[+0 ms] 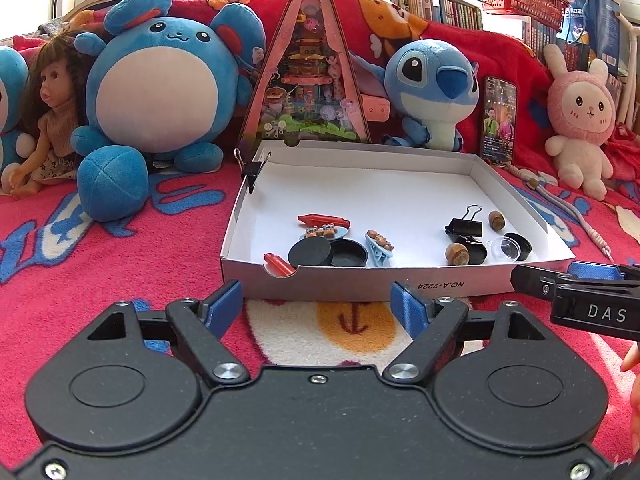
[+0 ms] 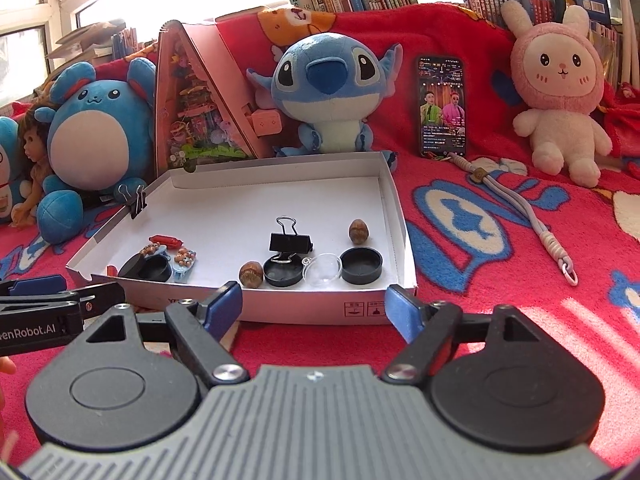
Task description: Organize rigid objects
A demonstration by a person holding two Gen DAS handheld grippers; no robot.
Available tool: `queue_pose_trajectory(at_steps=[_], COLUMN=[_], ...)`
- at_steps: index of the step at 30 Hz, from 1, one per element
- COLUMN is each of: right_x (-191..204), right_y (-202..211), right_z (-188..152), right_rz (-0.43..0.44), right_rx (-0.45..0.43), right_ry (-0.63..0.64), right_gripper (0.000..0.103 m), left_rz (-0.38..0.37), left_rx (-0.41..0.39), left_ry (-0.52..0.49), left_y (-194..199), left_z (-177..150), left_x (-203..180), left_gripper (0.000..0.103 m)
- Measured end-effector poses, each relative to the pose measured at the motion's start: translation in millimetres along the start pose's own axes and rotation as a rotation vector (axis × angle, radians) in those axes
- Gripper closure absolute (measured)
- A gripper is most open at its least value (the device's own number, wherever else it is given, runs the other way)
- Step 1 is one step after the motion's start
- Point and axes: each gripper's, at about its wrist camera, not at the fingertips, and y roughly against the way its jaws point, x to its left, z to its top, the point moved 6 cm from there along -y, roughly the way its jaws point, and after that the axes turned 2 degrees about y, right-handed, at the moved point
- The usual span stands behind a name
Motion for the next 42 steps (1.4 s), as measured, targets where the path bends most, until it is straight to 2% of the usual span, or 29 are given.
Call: queue_pose_trajectory(at_steps=[11,27,34,39,42], right_x=[3,5,7,7,8], right_y=[-11,-18,-19,-19,-19], right_z=[-22,-29,-30,-31,-32], right_rz=[-0.002,-0.025,-0.036,-0.042,-0.049], right_rx=[0.063,0.095,0.101,0.103,0.104], right_ry=[0.012,0.034,0.048,0.053,0.057], right_gripper=[0.014,0.0,0.0,0.0,0.0], left_rz=[0.028,0.073,0.078,0.083,0.085], left_rx=[0.032,0.051,0.057,0.065,0.067], left_ry=[-0.02,-0.016,-0.008,0.003,0.005], left_y=[-12,-20,-21,-23,-23], left_z=[-17,-24,-25,-26,-27], left_x=[-3,0,1,4,4], left_gripper=[0.021,0.012,0.008,0.0,0.0])
